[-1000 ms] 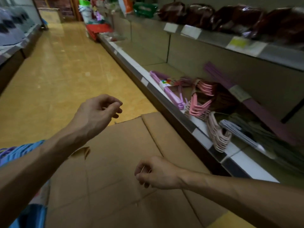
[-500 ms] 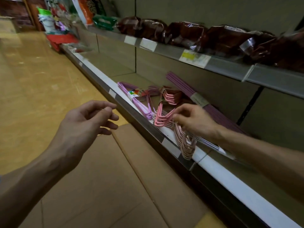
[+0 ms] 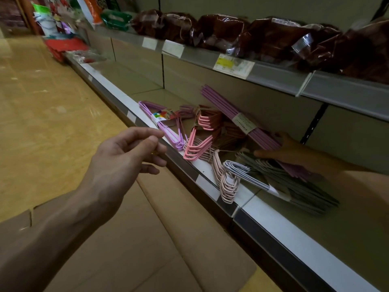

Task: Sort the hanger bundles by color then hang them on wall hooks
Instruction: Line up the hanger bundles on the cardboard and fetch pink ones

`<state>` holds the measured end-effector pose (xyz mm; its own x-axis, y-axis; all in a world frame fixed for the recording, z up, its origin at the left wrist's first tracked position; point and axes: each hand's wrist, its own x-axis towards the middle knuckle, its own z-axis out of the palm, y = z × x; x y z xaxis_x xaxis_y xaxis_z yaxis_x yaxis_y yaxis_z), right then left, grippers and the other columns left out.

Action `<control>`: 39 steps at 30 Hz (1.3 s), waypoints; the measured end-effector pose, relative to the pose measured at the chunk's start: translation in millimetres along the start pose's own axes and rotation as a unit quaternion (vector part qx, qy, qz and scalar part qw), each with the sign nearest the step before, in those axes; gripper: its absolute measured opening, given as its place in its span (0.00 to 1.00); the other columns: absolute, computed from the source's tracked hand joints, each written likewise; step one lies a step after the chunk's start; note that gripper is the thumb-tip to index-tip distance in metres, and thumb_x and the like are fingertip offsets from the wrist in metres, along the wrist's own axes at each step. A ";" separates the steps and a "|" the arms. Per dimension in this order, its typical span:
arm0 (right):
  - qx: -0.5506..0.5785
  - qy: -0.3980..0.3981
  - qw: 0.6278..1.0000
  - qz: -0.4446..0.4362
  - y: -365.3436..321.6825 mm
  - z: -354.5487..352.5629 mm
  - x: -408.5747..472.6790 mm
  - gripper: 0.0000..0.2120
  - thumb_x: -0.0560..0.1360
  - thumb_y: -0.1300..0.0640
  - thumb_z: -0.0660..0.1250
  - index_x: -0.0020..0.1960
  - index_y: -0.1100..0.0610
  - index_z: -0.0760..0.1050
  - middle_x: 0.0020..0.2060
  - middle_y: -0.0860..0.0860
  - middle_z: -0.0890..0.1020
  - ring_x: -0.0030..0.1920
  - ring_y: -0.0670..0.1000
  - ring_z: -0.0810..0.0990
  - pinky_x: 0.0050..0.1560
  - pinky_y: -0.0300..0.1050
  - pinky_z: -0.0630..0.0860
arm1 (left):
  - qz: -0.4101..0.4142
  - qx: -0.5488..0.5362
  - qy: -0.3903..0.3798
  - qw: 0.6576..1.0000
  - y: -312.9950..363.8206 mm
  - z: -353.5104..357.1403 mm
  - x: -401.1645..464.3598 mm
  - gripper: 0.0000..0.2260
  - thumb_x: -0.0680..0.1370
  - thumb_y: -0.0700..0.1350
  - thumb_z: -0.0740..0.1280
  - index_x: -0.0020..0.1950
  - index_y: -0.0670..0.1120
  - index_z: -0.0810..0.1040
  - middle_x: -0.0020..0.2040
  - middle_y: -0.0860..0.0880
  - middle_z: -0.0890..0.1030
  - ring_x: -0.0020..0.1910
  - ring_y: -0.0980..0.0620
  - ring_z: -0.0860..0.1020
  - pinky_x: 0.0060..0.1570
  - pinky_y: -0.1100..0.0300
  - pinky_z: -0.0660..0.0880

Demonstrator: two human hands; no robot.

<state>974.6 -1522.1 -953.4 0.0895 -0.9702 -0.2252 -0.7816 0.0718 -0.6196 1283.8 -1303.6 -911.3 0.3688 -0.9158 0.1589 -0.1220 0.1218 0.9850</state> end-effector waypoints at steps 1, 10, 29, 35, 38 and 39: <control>0.005 -0.005 1.000 0.004 1.4 -0.9 3.6 0.56 0.66 0.41 0.78 0.81 0.54 0.48 0.75 0.57 0.66 0.71 0.60 0.70 0.68 0.53 0.68 | 0.000 0.000 -0.001 1.000 -0.2 2.2 0.8 0.08 0.81 0.41 0.64 0.54 0.47 0.82 0.42 0.48 0.84 0.41 0.48 0.84 0.41 0.54 0.80; -0.030 0.015 0.999 -0.011 10.7 -7.6 19.3 0.43 0.70 0.47 0.76 0.77 0.54 0.57 0.65 0.58 0.74 0.57 0.58 0.77 0.57 0.53 0.77 | 0.003 0.003 -0.020 1.000 -1.0 22.4 3.9 0.08 0.81 0.39 0.63 0.53 0.47 0.82 0.40 0.50 0.84 0.40 0.48 0.83 0.41 0.54 0.80; -0.240 0.160 0.954 -0.080 12.5 -7.5 9.0 0.15 0.81 0.51 0.64 0.66 0.49 0.71 0.47 0.57 0.79 0.42 0.59 0.79 0.47 0.54 0.80 | -0.002 0.032 -0.023 0.999 11.9 -1.0 -12.4 0.08 0.81 0.40 0.63 0.54 0.47 0.82 0.40 0.49 0.84 0.39 0.48 0.83 0.41 0.53 0.80; -0.247 0.224 0.938 -0.095 2.3 -13.9 1.1 0.17 0.80 0.44 0.65 0.65 0.50 0.70 0.46 0.58 0.81 0.43 0.61 0.81 0.47 0.56 0.80 | -0.007 0.039 -0.024 0.999 16.9 -12.9 -17.9 0.08 0.81 0.41 0.63 0.53 0.49 0.82 0.41 0.50 0.84 0.39 0.50 0.83 0.41 0.55 0.81; -0.268 0.244 0.926 -0.102 1.7 -17.6 -3.1 0.19 0.78 0.48 0.65 0.67 0.53 0.70 0.52 0.60 0.82 0.50 0.64 0.81 0.51 0.58 0.77 | -0.006 0.041 -0.024 0.999 19.5 -18.5 -21.6 0.08 0.81 0.41 0.63 0.54 0.48 0.82 0.40 0.50 0.84 0.39 0.49 0.83 0.40 0.55 0.80; -0.279 0.249 0.922 -0.103 2.0 -19.2 -4.1 0.19 0.78 0.49 0.64 0.67 0.54 0.70 0.52 0.60 0.82 0.50 0.64 0.81 0.51 0.59 0.77 | -0.006 0.042 -0.025 0.999 20.1 -20.5 -22.9 0.08 0.81 0.41 0.63 0.54 0.48 0.82 0.41 0.49 0.84 0.39 0.49 0.83 0.40 0.55 0.80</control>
<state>960.9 -1522.4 -939.2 0.0864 -0.9456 0.3136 -0.9880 -0.1219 -0.0953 1291.7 -1272.3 -893.8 0.3253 -0.9350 0.1410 -0.1955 0.0794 0.9775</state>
